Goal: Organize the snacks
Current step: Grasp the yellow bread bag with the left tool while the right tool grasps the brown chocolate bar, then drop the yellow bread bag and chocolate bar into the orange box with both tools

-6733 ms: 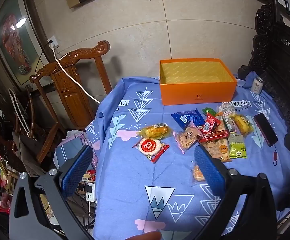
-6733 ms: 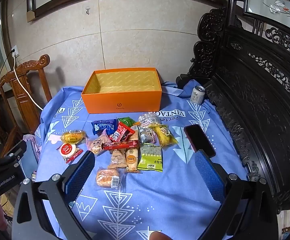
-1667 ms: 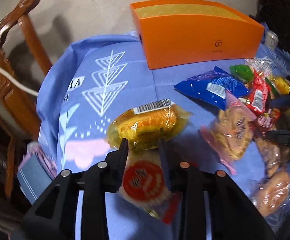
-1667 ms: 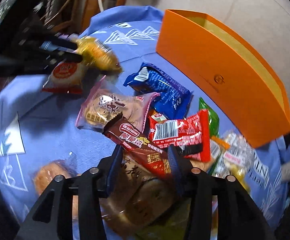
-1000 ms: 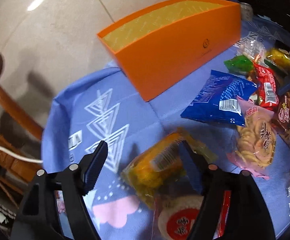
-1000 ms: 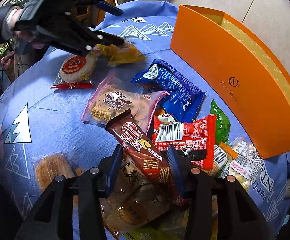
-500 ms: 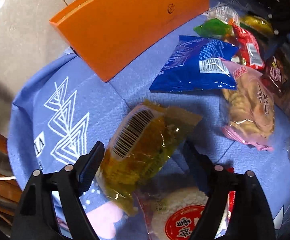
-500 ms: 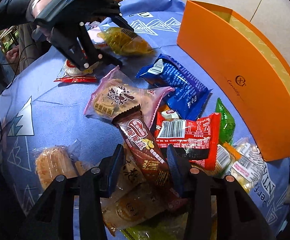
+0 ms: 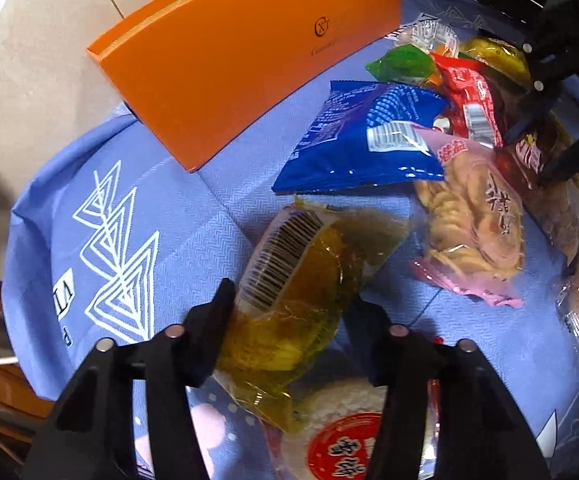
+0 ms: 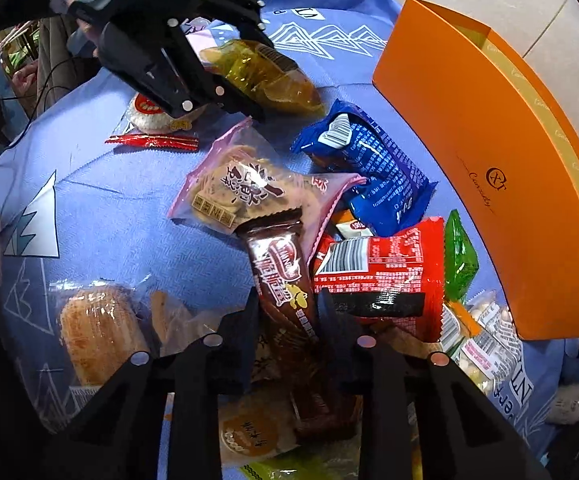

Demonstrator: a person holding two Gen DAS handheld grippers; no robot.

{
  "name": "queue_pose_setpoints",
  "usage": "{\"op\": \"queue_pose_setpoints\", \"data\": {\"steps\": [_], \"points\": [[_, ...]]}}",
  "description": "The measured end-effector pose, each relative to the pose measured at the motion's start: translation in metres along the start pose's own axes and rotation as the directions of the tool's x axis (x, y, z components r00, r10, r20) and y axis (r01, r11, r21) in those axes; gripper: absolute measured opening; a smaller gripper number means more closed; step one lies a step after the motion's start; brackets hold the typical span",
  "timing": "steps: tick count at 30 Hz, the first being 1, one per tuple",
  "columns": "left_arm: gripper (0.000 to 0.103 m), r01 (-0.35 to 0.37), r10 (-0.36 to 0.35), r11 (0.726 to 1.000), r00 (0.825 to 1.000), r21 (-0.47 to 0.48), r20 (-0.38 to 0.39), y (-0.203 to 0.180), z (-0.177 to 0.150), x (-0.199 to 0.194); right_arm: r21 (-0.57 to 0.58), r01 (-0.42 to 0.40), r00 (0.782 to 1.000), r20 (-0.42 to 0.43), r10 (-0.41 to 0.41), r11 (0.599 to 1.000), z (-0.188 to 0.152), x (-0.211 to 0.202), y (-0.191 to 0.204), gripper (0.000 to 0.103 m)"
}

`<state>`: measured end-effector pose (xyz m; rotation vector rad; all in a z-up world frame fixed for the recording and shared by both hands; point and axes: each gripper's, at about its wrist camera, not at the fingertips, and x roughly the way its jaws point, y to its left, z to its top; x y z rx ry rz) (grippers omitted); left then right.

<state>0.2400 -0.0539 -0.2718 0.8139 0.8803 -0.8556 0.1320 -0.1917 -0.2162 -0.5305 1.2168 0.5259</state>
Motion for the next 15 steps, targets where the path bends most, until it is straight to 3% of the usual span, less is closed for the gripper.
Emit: {"op": "queue_pose_setpoints", "data": {"steps": [4, 10, 15], "points": [[0.043, -0.044, 0.045, 0.999, 0.999, -0.008, 0.029, -0.018, -0.005, -0.017, 0.063, -0.015, 1.000, 0.026, 0.013, 0.998, -0.007, -0.013, -0.003, 0.025], [0.043, -0.035, 0.049, 0.987, 0.995, -0.156, 0.085, -0.025, -0.003, -0.058, 0.199, -0.065, 0.994, 0.098, 0.046, 0.978, -0.020, -0.045, -0.006, 0.024], [0.043, -0.046, 0.087, 0.959, 0.987, -0.278, 0.137, -0.017, 0.008, -0.100, 0.349, -0.102, 0.976, 0.214, 0.027, 0.931, -0.029, -0.082, -0.018, 0.024]]}}
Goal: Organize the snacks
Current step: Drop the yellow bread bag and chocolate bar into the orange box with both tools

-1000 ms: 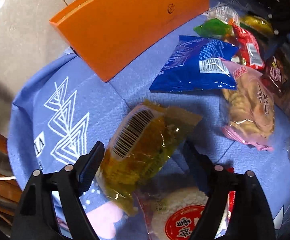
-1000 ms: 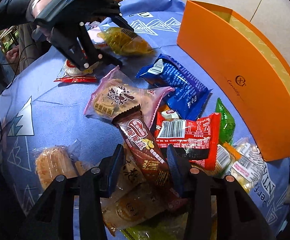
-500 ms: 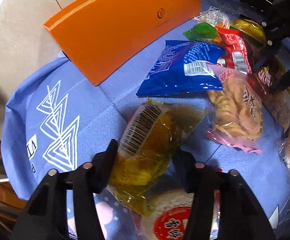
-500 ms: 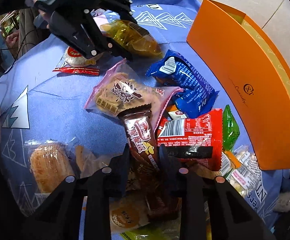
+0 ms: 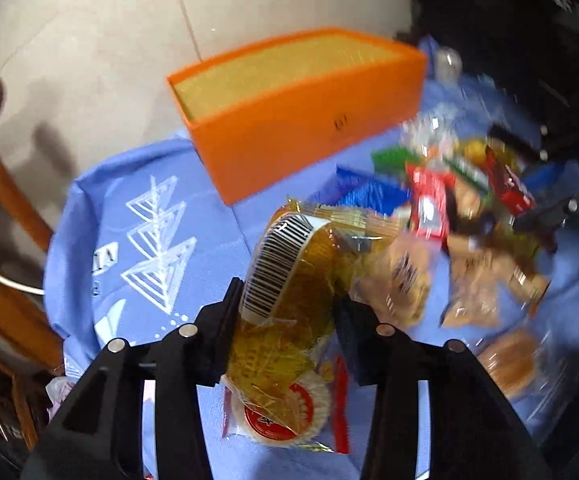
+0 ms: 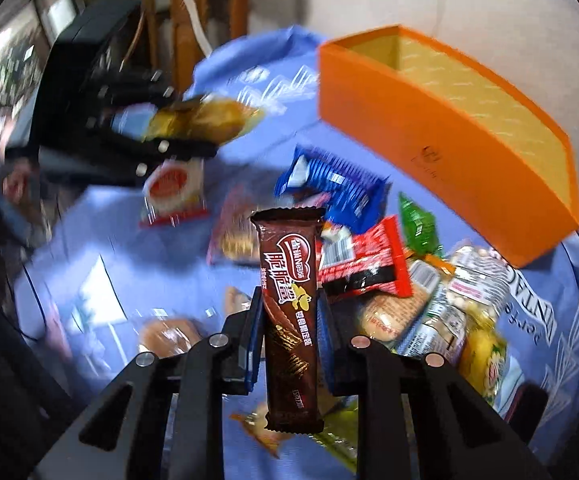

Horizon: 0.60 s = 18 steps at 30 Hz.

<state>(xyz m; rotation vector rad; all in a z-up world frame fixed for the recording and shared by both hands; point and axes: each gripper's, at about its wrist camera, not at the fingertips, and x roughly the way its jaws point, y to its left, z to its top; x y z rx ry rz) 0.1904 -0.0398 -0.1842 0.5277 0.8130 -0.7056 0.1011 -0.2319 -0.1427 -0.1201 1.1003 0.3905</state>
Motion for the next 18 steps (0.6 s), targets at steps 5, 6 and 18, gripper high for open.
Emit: {"op": "queue_pose_setpoints", "data": {"steps": [5, 6, 18], "points": [[0.043, -0.011, 0.018, 0.996, 0.997, -0.090, 0.076, 0.003, 0.042, -0.026, 0.145, 0.019, 0.993, 0.112, -0.036, 0.989, 0.018, -0.032, -0.016, 0.024], [0.043, -0.005, 0.016, 0.994, 0.995, -0.108, 0.096, 0.004, 0.052, -0.030, 0.168, 0.031, 0.989, 0.137, -0.054, 0.985, 0.023, -0.038, -0.021, 0.024], [0.043, -0.052, 0.089, 0.954, 0.989, -0.296, 0.115, 0.033, 0.197, 0.020, 0.423, 0.153, 0.927, 0.250, -0.278, 0.893, 0.111, -0.027, -0.131, 0.024]]}}
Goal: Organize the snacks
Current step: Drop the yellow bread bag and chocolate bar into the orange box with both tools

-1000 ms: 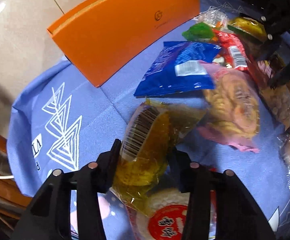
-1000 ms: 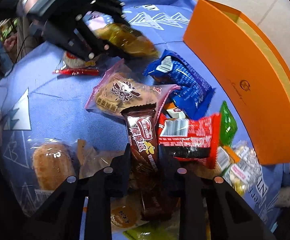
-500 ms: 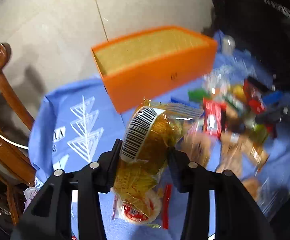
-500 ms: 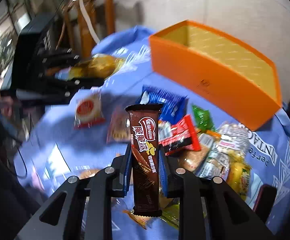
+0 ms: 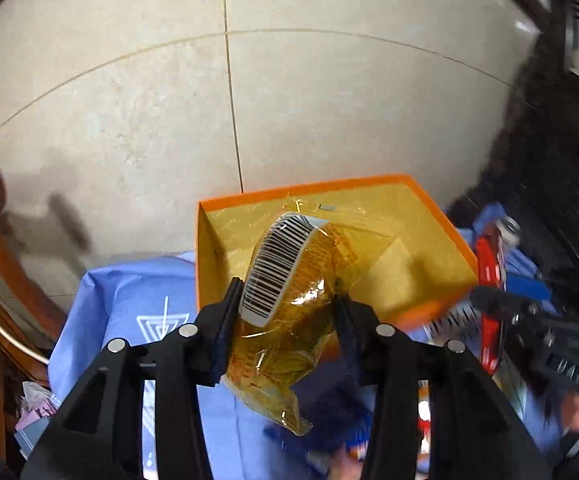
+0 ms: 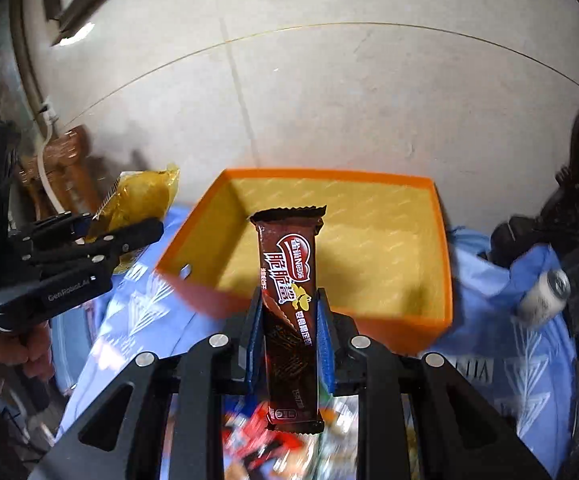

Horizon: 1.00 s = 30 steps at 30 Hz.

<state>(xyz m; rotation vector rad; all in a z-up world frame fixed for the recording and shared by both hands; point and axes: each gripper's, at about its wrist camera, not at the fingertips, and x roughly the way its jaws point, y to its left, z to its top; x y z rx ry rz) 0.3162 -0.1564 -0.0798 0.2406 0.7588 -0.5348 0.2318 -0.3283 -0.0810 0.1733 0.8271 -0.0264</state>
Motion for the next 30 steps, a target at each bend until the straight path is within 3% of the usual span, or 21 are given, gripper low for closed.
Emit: {"op": "queue_pose_setpoints", "data": {"steps": [8, 9, 10, 11, 12, 13, 21, 30], "points": [[0.044, -0.079, 0.079, 0.997, 0.995, 0.000, -0.069, -0.003, 0.032, 0.076, 0.026, 0.032, 0.999, -0.012, -0.031, 0.999, 0.027, 0.059, -0.013, 0.028], [0.052, -0.089, 0.089, 0.996, 0.994, 0.004, -0.070, -0.004, 0.033, 0.081, 0.020, 0.043, 0.999, -0.009, -0.043, 0.999, 0.030, 0.063, -0.011, 0.048], [0.075, -0.119, 0.119, 0.993, 0.991, 0.006, -0.066, -0.004, 0.035, 0.084, 0.013, 0.058, 0.998, -0.006, -0.058, 0.998, 0.031, 0.065, -0.010, 0.078], [0.085, -0.146, 0.146, 0.989, 0.988, 0.005, -0.057, -0.003, 0.035, 0.082, 0.002, 0.082, 0.997, 0.008, -0.082, 0.997, 0.032, 0.064, -0.008, 0.084], [0.093, -0.174, 0.174, 0.985, 0.984, 0.001, -0.037, -0.003, 0.035, 0.079, -0.010, 0.094, 0.995, 0.023, -0.094, 0.996, 0.031, 0.061, -0.006, 0.084], [0.095, -0.184, 0.184, 0.983, 0.983, -0.003, -0.010, -0.003, 0.035, 0.073, -0.017, 0.090, 0.996, 0.026, -0.089, 0.996, 0.029, 0.057, -0.004, 0.084], [0.099, -0.169, 0.169, 0.986, 0.986, -0.005, 0.004, -0.001, 0.017, 0.035, 0.009, 0.076, 0.997, 0.026, -0.076, 0.997, 0.005, 0.025, 0.000, 0.086], [0.099, -0.145, 0.146, 0.989, 0.989, -0.036, 0.008, -0.009, -0.064, -0.034, 0.008, 0.111, 0.994, 0.014, -0.111, 0.994, -0.059, -0.032, 0.014, 0.093]]}}
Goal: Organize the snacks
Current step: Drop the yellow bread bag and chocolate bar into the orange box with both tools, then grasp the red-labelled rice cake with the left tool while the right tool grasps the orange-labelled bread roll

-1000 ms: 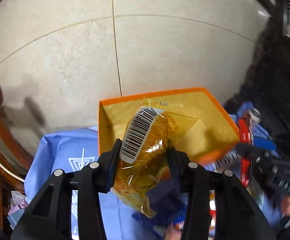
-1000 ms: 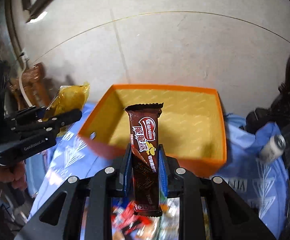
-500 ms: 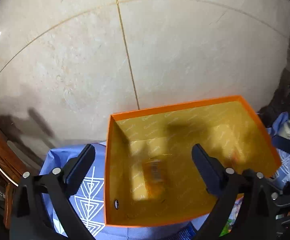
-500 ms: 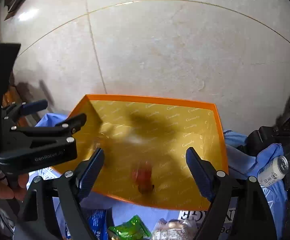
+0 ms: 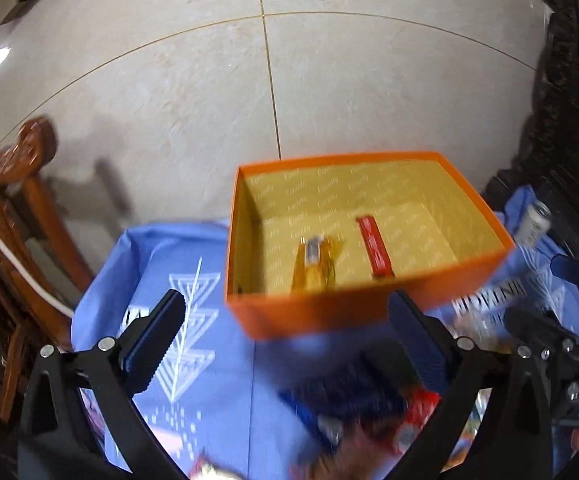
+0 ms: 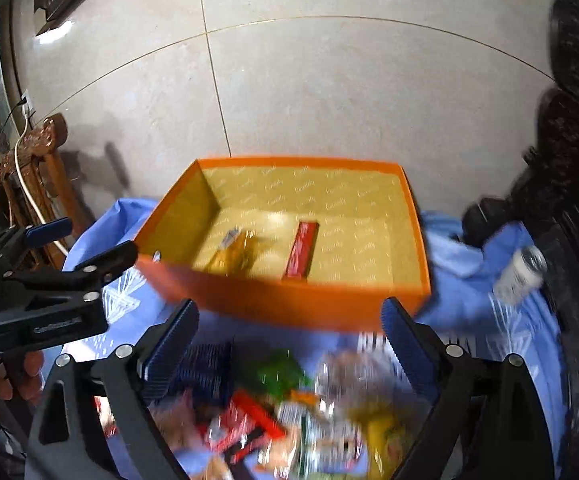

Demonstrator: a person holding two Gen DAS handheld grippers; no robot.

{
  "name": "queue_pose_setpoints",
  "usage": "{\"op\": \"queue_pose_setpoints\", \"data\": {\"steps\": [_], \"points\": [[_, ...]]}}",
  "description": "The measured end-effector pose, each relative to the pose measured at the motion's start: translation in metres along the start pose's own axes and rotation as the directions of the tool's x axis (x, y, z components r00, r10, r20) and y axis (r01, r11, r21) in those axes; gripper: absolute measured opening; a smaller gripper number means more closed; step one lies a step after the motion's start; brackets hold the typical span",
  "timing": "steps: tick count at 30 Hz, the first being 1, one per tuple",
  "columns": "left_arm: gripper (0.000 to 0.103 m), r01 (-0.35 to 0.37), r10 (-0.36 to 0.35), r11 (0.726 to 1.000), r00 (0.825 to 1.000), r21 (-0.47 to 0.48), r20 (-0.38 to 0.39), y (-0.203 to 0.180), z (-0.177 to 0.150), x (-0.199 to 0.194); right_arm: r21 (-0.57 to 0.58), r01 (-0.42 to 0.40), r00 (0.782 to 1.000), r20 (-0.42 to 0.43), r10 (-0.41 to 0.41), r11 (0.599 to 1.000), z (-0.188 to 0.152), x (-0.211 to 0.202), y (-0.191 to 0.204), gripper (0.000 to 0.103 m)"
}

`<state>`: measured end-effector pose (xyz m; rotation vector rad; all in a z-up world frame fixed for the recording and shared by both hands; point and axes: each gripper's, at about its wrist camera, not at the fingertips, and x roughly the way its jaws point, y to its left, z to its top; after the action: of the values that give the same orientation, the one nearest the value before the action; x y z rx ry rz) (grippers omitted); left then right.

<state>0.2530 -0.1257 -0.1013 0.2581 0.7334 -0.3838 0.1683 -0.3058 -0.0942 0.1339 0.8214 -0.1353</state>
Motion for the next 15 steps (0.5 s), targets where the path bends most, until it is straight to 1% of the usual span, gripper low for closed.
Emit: {"op": "queue_pose_setpoints", "data": {"steps": [3, 7, 9, 10, 12, 13, 15], "points": [[0.099, 0.001, -0.001, 0.999, 1.000, 0.032, 0.009, -0.002, -0.032, -0.020, -0.008, 0.012, 0.999, -0.030, -0.012, 1.000, -0.031, -0.015, 0.005, 0.094], [0.099, -0.008, 0.007, 0.997, 1.000, 0.075, 0.008, -0.003, -0.079, -0.046, 0.029, 0.022, 0.996, -0.091, -0.019, 0.999, -0.075, -0.029, 0.003, 0.094], [0.099, -0.009, 0.009, 0.996, 1.000, 0.094, 0.001, -0.003, -0.100, -0.054, 0.055, 0.012, 0.993, -0.117, -0.006, 0.998, -0.099, -0.034, 0.003, 0.094], [0.099, -0.002, 0.003, 0.995, 1.000, 0.101, -0.010, -0.004, -0.115, -0.059, 0.065, 0.001, 0.991, -0.132, 0.008, 0.998, -0.111, -0.036, 0.004, 0.094], [0.099, 0.032, -0.026, 0.993, 0.998, 0.113, -0.057, -0.007, -0.141, -0.062, 0.072, -0.006, 0.986, -0.166, 0.018, 0.997, -0.131, -0.035, 0.007, 0.094], [0.099, 0.036, -0.026, 0.992, 0.996, 0.121, -0.086, -0.010, -0.155, -0.063, 0.078, -0.007, 0.983, -0.180, 0.022, 0.997, -0.140, -0.034, 0.009, 0.094], [0.099, 0.043, -0.027, 0.990, 0.993, 0.135, -0.118, -0.017, -0.179, -0.066, 0.100, -0.022, 0.976, -0.213, 0.043, 0.995, -0.156, -0.029, 0.012, 0.094]]}}
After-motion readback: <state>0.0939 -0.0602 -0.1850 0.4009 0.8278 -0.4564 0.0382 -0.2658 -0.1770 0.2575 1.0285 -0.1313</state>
